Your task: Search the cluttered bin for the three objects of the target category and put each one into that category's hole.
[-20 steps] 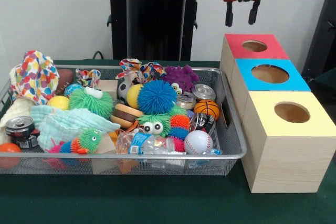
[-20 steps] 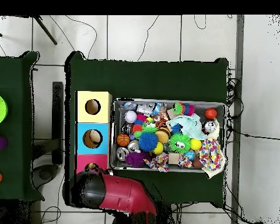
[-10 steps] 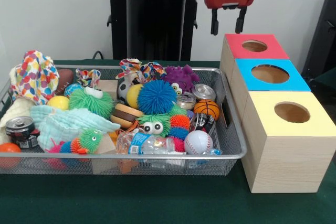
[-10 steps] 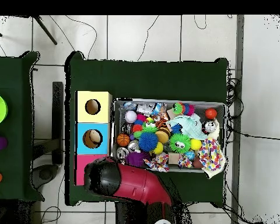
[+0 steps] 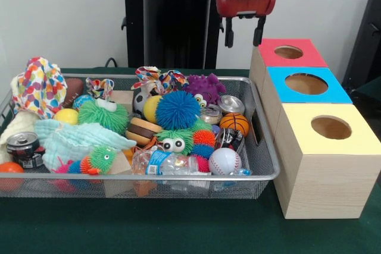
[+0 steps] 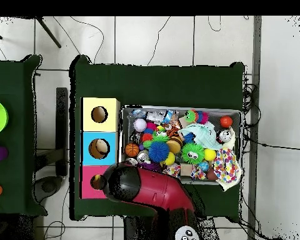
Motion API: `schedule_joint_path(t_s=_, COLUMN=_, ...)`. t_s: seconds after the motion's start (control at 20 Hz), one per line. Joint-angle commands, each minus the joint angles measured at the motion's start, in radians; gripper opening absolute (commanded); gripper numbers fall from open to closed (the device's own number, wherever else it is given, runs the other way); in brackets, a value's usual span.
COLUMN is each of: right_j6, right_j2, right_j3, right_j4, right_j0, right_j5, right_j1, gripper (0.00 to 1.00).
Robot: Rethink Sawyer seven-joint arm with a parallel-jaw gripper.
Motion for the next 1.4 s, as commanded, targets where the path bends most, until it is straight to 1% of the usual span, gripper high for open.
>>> schedule_joint_path(t_s=0.05, right_j6=-0.019, right_j2=0.104, right_j3=-0.119, right_j4=-0.08, right_j0=-0.062, right_j5=0.109, right_j1=0.07, gripper=1.0)
schedule_joint_path(t_s=0.3, right_j6=-0.055, right_j2=0.142, right_j3=-0.156, right_j4=-0.099, right_j0=-0.112, right_j5=0.112, right_j1=0.112, gripper=1.0)
schedule_joint_path(t_s=0.4, right_j6=-0.06, right_j2=0.154, right_j3=-0.156, right_j4=-0.107, right_j0=-0.13, right_j5=0.102, right_j1=0.122, gripper=1.0)
schedule_joint_path(t_s=0.55, right_j6=-0.042, right_j2=0.158, right_j3=-0.148, right_j4=-0.118, right_j0=-0.132, right_j5=0.104, right_j1=0.112, gripper=1.0)
schedule_joint_path(t_s=0.85, right_j6=-0.018, right_j2=0.157, right_j3=-0.17, right_j4=-0.138, right_j0=-0.127, right_j5=0.125, right_j1=0.113, gripper=1.0)
schedule_joint_path(t_s=1.4, right_j6=-0.014, right_j2=0.171, right_j3=-0.187, right_j4=-0.142, right_j0=-0.142, right_j5=0.118, right_j1=0.13, gripper=1.0)
